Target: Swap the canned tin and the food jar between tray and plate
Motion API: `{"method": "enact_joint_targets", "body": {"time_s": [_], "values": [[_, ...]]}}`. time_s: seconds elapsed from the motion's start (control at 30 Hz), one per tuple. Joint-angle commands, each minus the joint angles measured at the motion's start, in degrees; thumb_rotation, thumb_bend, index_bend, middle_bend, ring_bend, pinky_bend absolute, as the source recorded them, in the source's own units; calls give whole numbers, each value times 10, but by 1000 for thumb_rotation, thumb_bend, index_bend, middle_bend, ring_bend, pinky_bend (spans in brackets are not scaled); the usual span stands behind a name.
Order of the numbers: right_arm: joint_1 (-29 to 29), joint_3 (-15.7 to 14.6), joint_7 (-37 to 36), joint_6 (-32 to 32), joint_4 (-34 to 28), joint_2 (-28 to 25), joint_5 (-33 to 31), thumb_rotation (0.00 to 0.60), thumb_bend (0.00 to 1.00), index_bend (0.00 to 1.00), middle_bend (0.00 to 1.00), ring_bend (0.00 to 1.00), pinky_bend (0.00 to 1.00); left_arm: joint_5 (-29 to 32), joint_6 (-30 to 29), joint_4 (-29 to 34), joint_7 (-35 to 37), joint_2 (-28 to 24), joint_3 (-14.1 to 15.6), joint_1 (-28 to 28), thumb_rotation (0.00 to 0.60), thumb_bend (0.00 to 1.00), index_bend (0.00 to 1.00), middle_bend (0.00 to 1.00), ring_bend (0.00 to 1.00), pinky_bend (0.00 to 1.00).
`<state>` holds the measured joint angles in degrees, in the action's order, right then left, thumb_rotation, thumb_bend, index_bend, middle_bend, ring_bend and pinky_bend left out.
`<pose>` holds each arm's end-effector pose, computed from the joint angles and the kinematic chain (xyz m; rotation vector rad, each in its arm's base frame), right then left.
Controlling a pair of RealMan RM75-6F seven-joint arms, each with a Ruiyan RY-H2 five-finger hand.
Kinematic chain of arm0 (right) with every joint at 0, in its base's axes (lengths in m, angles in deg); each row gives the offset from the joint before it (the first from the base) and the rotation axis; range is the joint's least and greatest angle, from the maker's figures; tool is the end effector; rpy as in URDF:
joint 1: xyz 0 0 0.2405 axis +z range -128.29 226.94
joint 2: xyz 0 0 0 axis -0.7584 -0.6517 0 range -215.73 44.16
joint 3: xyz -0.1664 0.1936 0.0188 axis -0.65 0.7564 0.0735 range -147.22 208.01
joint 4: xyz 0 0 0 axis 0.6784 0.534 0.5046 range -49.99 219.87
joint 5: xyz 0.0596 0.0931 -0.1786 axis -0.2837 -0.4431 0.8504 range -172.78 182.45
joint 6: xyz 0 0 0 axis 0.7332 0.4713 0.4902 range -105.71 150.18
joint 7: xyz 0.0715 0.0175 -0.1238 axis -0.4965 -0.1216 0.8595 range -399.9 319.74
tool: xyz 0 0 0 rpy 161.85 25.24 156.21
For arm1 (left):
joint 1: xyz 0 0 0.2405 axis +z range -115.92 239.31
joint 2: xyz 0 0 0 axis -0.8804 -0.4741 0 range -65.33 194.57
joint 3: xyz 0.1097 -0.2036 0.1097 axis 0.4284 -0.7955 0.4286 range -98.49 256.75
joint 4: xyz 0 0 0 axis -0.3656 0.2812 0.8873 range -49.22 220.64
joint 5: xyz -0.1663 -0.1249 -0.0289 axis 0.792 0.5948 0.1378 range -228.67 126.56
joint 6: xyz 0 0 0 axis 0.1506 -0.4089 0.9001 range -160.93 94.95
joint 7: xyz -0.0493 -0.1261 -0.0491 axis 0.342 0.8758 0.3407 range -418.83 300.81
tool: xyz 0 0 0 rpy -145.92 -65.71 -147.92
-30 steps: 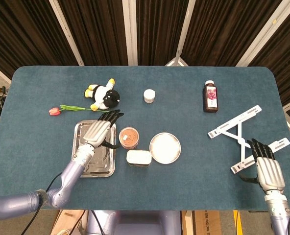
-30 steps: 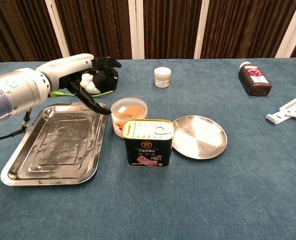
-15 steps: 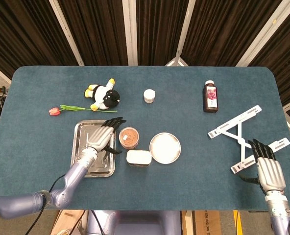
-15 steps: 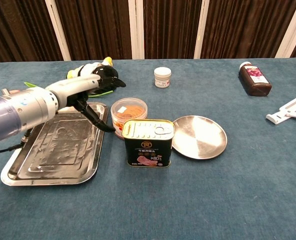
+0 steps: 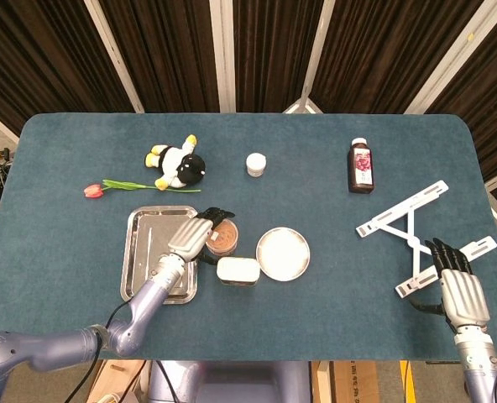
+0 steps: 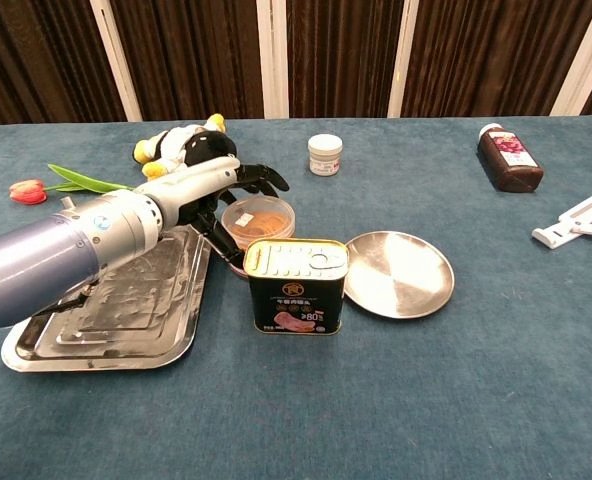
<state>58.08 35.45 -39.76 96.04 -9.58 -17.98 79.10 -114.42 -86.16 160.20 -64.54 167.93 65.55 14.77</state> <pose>-0.3164 -0.2054 0.1219 1.3157 -1.1600 0.8435 -0.0983 0.3453 -0.0816 -1.8105 -1.2643 -1.1606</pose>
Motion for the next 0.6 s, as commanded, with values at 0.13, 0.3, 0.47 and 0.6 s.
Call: {"method": "enact_joint_targets", "body": {"time_s": [0.13,0.3,0.47,0.6], "values": [[0,-1,-2,-3,-1,-1,0,600,0,16,0,0,0,-14,-16,-15,6,11,-3,2,600,288,284,351,275,348],[0,-1,-3,-5,-2,-2,0,600,0,16,0,0,0,-25,-27,-27,17,15,-8,4,600,371,318,415,316,379],[0,0,-3,-5,-2,-4,-3,600,0,16,0,0,0,-37,-41,-1,27,-5,-16,10,600,367,320,399,316,362],[-2,2,-6,-3,-3,-5,-6,600,0,16,0,0,0,-60,-61,61,16,-57,-13,24,600,337,324,377,315,333]]}}
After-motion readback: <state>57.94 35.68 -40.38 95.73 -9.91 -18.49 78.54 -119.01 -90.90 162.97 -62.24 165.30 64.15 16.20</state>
